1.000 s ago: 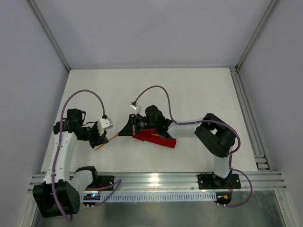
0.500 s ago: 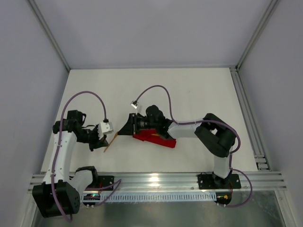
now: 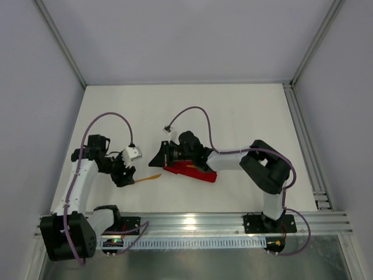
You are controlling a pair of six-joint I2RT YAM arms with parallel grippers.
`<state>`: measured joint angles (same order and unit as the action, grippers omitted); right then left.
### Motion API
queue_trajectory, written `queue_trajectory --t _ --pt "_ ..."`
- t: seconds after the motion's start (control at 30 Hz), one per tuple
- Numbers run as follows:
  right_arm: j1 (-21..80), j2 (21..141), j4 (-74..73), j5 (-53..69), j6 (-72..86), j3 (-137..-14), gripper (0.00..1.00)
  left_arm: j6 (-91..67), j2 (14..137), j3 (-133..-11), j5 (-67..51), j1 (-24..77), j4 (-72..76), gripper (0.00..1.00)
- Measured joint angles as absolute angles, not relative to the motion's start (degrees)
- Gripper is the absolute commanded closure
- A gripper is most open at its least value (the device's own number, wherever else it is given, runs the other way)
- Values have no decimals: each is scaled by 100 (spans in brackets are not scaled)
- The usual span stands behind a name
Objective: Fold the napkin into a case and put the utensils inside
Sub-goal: Pick up the knife.
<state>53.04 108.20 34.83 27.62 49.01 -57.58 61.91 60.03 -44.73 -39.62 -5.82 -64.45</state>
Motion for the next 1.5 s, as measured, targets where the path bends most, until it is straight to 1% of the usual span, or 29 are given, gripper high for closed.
queue_trajectory --t 0.13,0.23,0.33,0.47,0.53,0.6,0.73,0.8,0.93,0.97,1.0,1.13,1.2,1.27,1.3,1.43,1.5 --pt "5304 10634 3367 2637 4724 -5527 94 5454 6305 -4018 -3127 -12 -5509 27" --pt "5304 10379 3236 2552 4574 -5400 94 5151 6431 -3721 -2434 587 -4895 26" --pt "5304 10082 3208 2497 4453 -5264 94 5028 6910 -3767 -2029 869 -4466 25" --pt "5304 9806 3208 2445 4362 -5065 94 5035 7682 -4036 -1636 910 -4198 27" --pt "5304 9719 3216 2405 4344 -4939 94 5098 7887 -4042 -1426 923 -4069 32" --pt "5295 9655 3232 2370 4340 -4812 94 5166 7937 -4032 -1286 982 -3951 38" --pt "5240 9603 3238 2338 4340 -4670 94 5273 7918 -4014 -1260 1118 -3986 41" --pt "5207 9583 3247 2320 4340 -4650 94 5293 7824 -3940 -1247 1149 -3951 55" --pt "5146 9472 3249 2283 4327 -4574 94 5308 7671 -3789 -1253 1253 -3964 74" --pt "5129 9445 3249 2274 4324 -4556 94 5308 7677 -3787 -1260 1271 -3986 82" --pt "5122 9417 3251 2257 4322 -4532 94 5319 7686 -3780 -1260 1275 -3970 100" --pt "5113 9312 3247 2215 4318 -4414 94 5317 7612 -3708 -1264 1275 -3879 100" --pt "5113 9279 3190 2202 4296 -4381 87 5319 7424 -3612 -1288 1273 -3813 100" --pt "5113 9264 3105 2196 4233 -4379 79 5345 7185 -3470 -1326 1273 -3771 100" --pt "5113 9260 3061 2198 4204 -4379 69 5354 7013 -3380 -1358 1271 -3817 100" --pt "5113 9260 2893 2180 4077 -4381 47 5402 6163 -3371 -1605 1273 -4392 100" --pt "5092 9264 2792 2180 4066 -4399 41 5382 6005 -3573 -1767 1273 -4650 100"
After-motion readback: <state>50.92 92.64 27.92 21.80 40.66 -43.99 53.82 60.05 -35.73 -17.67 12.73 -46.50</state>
